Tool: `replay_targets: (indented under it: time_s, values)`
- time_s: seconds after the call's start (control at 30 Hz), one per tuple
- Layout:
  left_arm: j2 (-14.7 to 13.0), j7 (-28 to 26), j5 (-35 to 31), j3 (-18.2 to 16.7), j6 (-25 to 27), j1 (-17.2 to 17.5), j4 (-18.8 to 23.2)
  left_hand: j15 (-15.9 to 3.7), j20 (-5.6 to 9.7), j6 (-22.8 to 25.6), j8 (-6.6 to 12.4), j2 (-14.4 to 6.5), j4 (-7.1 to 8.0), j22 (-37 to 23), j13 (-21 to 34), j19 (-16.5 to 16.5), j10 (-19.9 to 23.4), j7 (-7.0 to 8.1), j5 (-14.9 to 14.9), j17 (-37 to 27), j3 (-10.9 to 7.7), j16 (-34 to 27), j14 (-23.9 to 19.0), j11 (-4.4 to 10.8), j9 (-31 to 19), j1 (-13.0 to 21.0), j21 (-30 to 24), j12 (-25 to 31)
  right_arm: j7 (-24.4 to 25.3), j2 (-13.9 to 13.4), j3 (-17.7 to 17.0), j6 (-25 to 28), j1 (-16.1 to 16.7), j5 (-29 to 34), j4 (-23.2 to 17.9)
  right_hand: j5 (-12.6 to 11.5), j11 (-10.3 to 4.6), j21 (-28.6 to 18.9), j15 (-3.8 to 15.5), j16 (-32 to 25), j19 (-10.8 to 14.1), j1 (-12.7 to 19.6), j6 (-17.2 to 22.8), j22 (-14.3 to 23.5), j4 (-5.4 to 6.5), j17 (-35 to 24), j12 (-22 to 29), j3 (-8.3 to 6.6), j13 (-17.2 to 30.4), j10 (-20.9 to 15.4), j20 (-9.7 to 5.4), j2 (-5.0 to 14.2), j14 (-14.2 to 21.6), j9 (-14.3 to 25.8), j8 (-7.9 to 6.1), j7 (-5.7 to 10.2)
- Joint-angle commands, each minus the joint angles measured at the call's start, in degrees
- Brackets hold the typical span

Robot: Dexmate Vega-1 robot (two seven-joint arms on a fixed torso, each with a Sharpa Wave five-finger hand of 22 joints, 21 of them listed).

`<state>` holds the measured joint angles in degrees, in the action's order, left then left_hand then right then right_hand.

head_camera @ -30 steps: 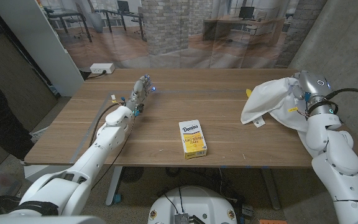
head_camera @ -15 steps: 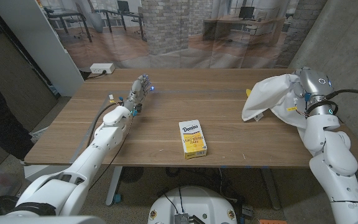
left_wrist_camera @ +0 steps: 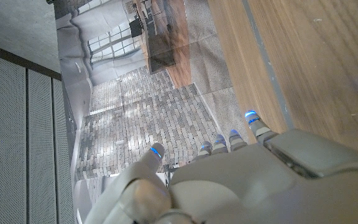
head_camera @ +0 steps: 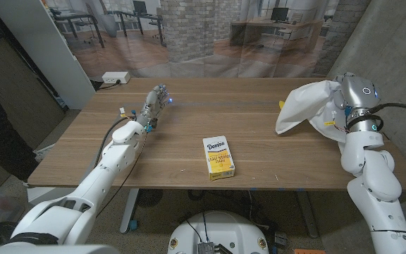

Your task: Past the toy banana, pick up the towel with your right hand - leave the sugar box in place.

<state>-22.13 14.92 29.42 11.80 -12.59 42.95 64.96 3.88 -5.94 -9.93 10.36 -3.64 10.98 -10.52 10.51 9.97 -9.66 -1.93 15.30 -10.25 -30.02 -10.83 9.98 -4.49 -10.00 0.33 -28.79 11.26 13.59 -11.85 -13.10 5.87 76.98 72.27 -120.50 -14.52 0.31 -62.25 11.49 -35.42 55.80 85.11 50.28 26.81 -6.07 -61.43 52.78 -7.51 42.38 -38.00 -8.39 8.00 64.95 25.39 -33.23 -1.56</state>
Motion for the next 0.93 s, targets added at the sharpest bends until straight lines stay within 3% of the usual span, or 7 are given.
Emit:
replay_targets:
  time_s: [0.03,0.3,0.93]
  values:
    - [-2.0,2.1,1.3,-0.9,0.0,1.3,1.3,0.14,-0.19,-3.3,0.11,-6.8,0.02,-0.3,0.1,2.0,-5.0,0.23,0.4,-0.3,-0.32,-0.2,7.4,-0.14,-0.1,-0.1,0.3,0.4,5.3,2.0,1.3,1.5,0.7,3.5,-0.4,0.1,-0.53,-0.7,0.76,0.4,-0.2,0.6,0.6,-0.1,0.19,-0.3,0.2,-0.25,1.0,-1.3,-4.29,0.83,1.5,0.1,-0.19,0.02]
    - [-3.3,3.7,2.0,-1.5,-0.3,1.8,1.4,0.17,-0.19,-3.3,0.13,-6.8,0.01,-0.3,0.1,1.9,-5.0,0.22,0.4,-0.3,-0.33,-0.2,7.4,-0.21,-0.1,-0.1,0.3,0.4,11.7,3.4,2.8,3.0,0.4,6.2,1.4,0.2,-0.29,-1.4,0.71,0.8,-0.4,0.6,0.5,-0.4,0.25,-0.5,0.1,-0.32,1.1,-1.2,-4.30,0.89,1.7,0.2,-0.19,0.07]
    - [-2.9,9.3,2.0,-2.9,-1.5,-1.0,-6.6,0.16,-0.17,-3.3,0.10,-6.8,0.02,-0.4,0.1,1.8,-5.1,0.20,0.4,-0.3,-0.33,-0.1,7.5,-0.18,-0.1,-0.1,0.4,0.3,11.0,4.0,8.1,5.2,-1.1,10.1,1.3,0.5,-0.49,-2.8,0.72,2.0,-1.1,0.7,0.2,-1.3,0.35,-1.1,-0.1,-0.57,1.3,-1.2,-4.31,0.97,2.1,0.4,-0.05,0.20]
